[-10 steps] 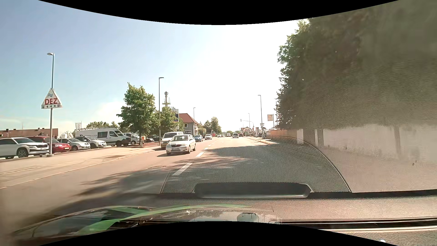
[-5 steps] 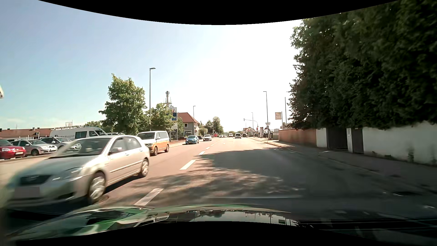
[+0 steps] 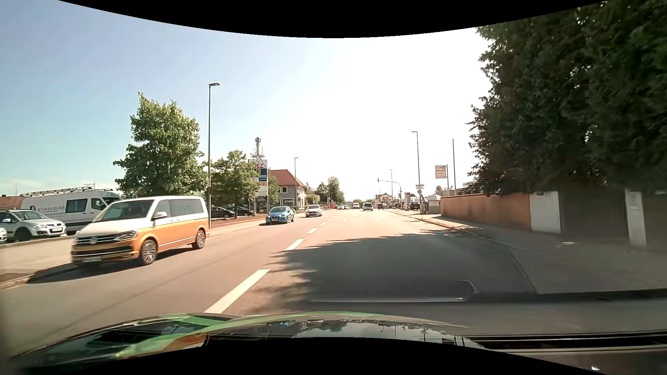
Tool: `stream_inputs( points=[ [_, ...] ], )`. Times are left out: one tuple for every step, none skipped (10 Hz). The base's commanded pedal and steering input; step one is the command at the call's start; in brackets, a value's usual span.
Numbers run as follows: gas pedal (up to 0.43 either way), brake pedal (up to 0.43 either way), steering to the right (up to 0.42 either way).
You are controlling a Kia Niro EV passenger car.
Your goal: Follow the waypoints while adhering to traffic rules and regulations
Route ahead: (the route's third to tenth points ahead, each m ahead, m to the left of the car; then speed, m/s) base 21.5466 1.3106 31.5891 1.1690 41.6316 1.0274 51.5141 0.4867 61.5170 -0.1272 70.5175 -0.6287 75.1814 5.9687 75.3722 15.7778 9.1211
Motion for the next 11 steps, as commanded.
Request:
stream_inputs(
  points=[
    [0.098, 0.0, -0.015],
    [0.098, 0.0, -0.015],
    [0.098, 0.0, -0.015],
    [0.098, 0.0, -0.015],
    [0.098, 0.0, -0.014],
    [0.098, 0.0, -0.013],
    [0.098, 0.0, -0.012],
    [0.098, 0.0, -0.009],
    [0.098, 0.0, -0.006],
    [0.098, 0.0, -0.005],
    [0.098, 0.0, -0.004]
  ],
)
